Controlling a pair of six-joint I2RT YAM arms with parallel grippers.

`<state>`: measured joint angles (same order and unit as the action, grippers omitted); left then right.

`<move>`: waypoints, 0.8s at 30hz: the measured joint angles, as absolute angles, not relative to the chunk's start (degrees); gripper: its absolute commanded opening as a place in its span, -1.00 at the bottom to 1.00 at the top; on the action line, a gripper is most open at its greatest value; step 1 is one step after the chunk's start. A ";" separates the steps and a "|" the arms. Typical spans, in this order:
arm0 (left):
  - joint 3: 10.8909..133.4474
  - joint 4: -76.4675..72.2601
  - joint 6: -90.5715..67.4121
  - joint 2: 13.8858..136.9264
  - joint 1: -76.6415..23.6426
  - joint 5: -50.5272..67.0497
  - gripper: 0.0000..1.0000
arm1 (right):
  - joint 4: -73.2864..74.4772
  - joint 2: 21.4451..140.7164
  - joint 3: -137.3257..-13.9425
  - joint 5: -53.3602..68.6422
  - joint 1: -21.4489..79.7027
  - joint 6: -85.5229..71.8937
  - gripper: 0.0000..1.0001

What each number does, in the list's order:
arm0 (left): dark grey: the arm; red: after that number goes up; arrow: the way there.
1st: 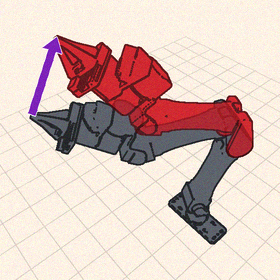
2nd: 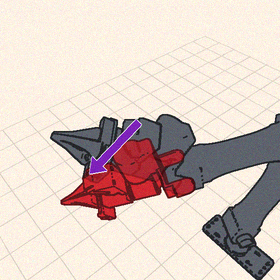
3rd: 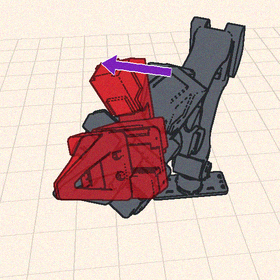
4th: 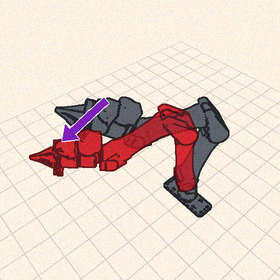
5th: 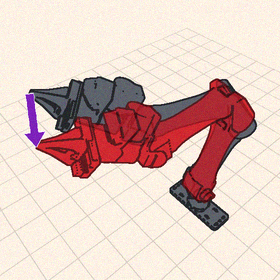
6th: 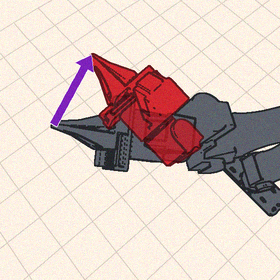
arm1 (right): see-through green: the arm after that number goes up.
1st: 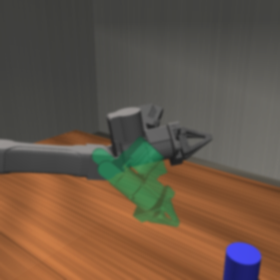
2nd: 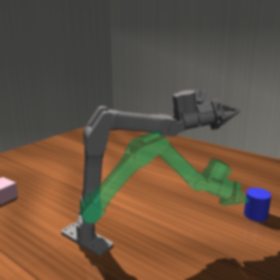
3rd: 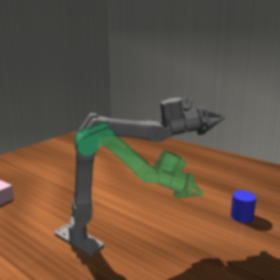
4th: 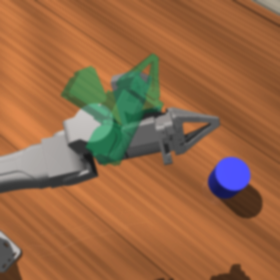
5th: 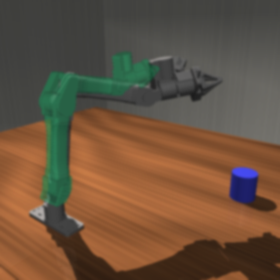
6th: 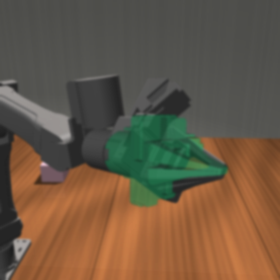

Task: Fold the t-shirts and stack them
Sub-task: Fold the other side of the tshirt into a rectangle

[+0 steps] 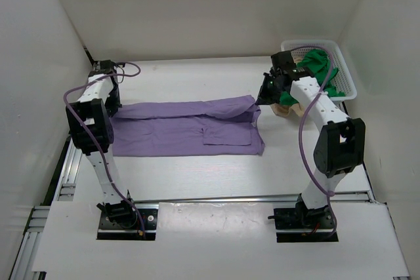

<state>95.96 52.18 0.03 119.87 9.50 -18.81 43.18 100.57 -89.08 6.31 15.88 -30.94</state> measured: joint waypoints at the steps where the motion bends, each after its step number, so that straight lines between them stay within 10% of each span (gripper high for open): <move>1: 96.38 52.80 0.01 119.87 9.63 -18.94 -0.79 | 43.29 100.57 -88.73 6.37 15.88 -30.94 -1.00; 9: 97.43 54.43 0.01 119.92 10.09 -20.14 -0.79 | 43.46 98.39 -85.49 6.55 15.88 -30.94 -1.00; 21: 93.17 54.52 0.08 120.31 10.02 -22.24 -0.14 | 43.07 98.28 -83.46 7.11 16.53 -31.00 -1.00; 24: 93.08 54.48 0.03 120.38 10.02 -22.98 0.33 | 43.03 98.94 -83.46 7.29 16.53 -31.00 -1.00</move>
<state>93.08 54.48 0.03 120.38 10.02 -22.98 43.03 98.94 -83.46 7.29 16.53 -31.00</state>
